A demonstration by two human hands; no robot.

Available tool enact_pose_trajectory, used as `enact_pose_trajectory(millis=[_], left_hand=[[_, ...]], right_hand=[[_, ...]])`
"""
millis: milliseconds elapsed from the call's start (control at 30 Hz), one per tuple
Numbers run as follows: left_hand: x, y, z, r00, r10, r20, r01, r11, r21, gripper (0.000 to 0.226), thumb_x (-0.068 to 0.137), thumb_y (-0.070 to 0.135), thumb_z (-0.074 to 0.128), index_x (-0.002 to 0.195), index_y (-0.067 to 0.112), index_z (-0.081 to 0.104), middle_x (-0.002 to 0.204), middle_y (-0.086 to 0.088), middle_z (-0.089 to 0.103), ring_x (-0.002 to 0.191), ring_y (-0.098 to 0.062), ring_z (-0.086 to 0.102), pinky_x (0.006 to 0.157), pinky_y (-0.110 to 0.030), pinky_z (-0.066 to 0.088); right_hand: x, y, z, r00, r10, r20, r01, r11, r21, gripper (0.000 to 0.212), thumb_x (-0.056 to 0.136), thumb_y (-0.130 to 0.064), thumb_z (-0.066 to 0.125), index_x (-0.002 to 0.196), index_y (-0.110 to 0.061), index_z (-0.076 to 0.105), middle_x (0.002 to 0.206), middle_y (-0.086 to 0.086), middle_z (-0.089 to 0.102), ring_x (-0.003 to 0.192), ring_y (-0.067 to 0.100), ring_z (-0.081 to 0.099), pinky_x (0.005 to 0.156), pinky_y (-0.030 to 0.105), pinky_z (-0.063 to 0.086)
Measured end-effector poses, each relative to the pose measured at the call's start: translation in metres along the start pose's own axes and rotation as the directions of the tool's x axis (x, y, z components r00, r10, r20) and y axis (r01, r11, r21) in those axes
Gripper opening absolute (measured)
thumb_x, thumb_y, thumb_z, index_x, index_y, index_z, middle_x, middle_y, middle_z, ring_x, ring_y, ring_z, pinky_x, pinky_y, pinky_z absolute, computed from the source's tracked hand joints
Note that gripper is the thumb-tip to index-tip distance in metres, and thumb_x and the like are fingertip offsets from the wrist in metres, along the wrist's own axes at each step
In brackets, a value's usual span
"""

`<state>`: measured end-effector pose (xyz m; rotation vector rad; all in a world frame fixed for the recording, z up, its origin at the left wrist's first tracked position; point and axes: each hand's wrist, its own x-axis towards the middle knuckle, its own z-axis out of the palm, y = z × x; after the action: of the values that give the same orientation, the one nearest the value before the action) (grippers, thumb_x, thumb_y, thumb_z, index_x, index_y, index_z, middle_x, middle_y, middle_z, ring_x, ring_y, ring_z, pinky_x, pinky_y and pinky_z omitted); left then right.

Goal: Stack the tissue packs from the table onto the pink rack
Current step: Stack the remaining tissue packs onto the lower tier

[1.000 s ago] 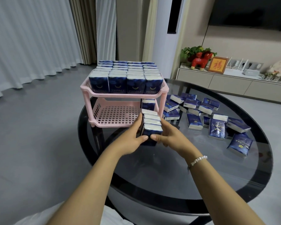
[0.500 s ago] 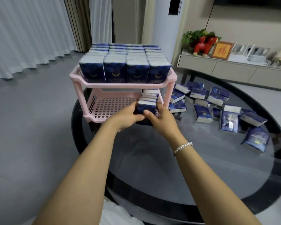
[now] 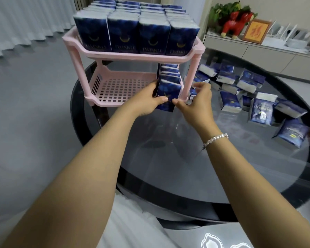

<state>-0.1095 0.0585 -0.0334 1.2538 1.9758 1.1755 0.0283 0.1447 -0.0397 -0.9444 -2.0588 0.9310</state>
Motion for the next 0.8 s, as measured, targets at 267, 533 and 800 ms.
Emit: enact_pose_trajectory(millis=[267,533,800], left_hand=[[0.003,0.000,0.007,0.981,-0.070,-0.179,0.084,0.994,0.071,0.049,0.091,0.029,0.059,0.133,0.015,0.039,0.134,-0.003,0.055,0.121,-0.021,0.052,0.104,-0.039,0.040],[0.011,0.005,0.020,0.955,-0.120,-0.271,0.096,0.990,-0.100,0.044,0.090,0.022,0.061,0.129,0.014,0.041,0.130,-0.004,0.058,0.117,-0.022,0.055,0.104,-0.041,0.042],[0.013,0.010,0.021,0.939,-0.112,-0.324,0.099,0.993,-0.058,0.043,0.093,0.026,0.055,0.132,0.020,0.037,0.131,-0.003,0.055,0.119,-0.024,0.051,0.092,-0.032,0.039]], right_hand=[[-0.006,0.010,0.008,0.995,-0.079,0.066,0.071,0.991,0.113,0.045,0.087,-0.027,0.064,0.126,-0.013,0.046,0.111,-0.001,0.061,0.091,0.010,0.057,0.082,0.026,0.050],[0.000,0.015,0.004,0.993,-0.101,0.057,0.095,0.990,0.101,0.045,0.082,-0.028,0.071,0.120,-0.014,0.049,0.090,-0.019,0.055,0.078,-0.001,0.056,0.080,0.026,0.051],[0.005,0.014,0.010,0.995,-0.102,-0.005,0.102,0.994,0.038,0.025,0.087,-0.022,0.065,0.106,-0.014,0.051,0.086,-0.007,0.056,0.067,0.002,0.050,0.061,0.008,0.039]])
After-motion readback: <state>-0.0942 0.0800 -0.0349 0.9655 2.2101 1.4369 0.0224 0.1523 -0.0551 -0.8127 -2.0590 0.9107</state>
